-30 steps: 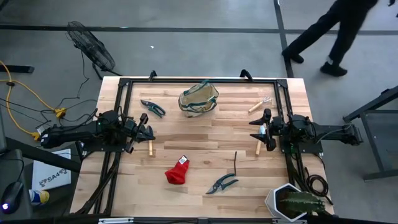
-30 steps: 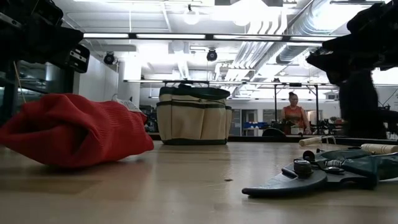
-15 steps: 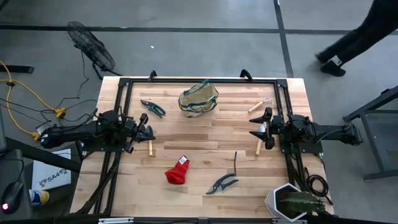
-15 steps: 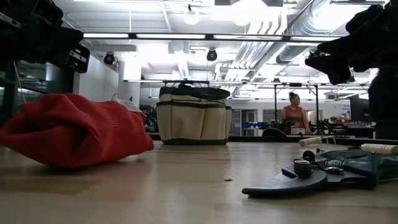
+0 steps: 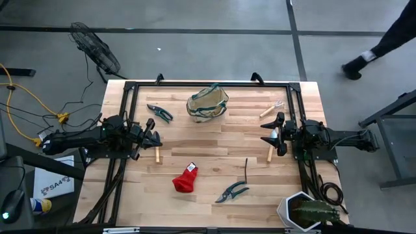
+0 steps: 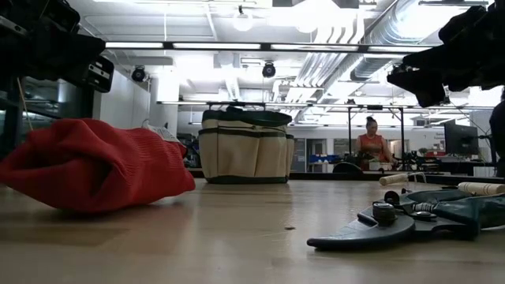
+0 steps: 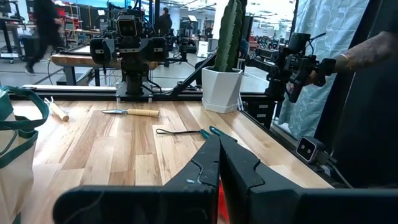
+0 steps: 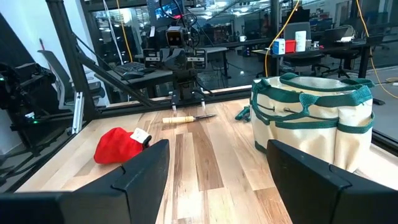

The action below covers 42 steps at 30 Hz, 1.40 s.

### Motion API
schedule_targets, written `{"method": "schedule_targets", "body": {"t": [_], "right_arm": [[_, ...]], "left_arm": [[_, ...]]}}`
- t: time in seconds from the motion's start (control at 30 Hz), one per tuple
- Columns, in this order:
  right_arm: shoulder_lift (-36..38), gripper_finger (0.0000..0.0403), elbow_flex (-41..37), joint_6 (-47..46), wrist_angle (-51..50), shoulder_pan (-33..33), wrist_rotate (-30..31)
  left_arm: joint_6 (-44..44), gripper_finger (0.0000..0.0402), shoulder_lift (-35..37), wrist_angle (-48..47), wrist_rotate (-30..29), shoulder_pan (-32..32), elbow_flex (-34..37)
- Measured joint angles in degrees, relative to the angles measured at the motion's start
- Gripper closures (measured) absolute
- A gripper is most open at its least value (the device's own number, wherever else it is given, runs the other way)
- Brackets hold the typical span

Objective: Pick & Place Garden tools in Gardening bag
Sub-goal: Put the green shears into the white gardening bag

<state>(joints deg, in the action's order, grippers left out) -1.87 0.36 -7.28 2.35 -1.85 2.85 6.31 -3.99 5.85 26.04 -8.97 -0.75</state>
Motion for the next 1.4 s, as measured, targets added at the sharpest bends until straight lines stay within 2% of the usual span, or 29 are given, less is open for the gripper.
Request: {"method": "schedule_targets", "body": {"t": [0.17,0.3,0.57,0.8,0.93,1.07,1.4], "right_arm": [[0.0,0.0142,0.0,-5.3,0.0,0.0,-0.1],[-0.1,0.0142,0.0,-11.9,0.3,0.0,4.0],[-0.2,0.0142,0.0,-41.8,1.0,0.0,10.5],[-0.8,0.0142,0.0,-52.5,0.7,0.0,8.0],[-2.2,0.0142,0.2,-52.6,0.5,0.0,4.5],[-5.4,0.0142,2.4,-50.3,0.3,0.0,3.6],[-17.6,0.0142,10.4,-40.6,-2.8,0.0,1.7]], "left_arm": [[0.0,0.0402,0.0,0.0,0.0,0.0,0.0],[0.0,0.0402,0.0,0.0,0.0,0.0,0.0],[0.0,0.0402,0.0,0.0,0.0,0.0,0.0],[0.0,0.0402,0.0,0.0,-0.3,0.0,0.0],[0.0,0.0402,0.0,0.0,-0.2,0.0,0.0],[0.0,0.0402,0.0,0.0,-0.2,0.0,0.0],[0.0,0.0402,0.0,0.0,-0.2,0.0,0.0]]}}
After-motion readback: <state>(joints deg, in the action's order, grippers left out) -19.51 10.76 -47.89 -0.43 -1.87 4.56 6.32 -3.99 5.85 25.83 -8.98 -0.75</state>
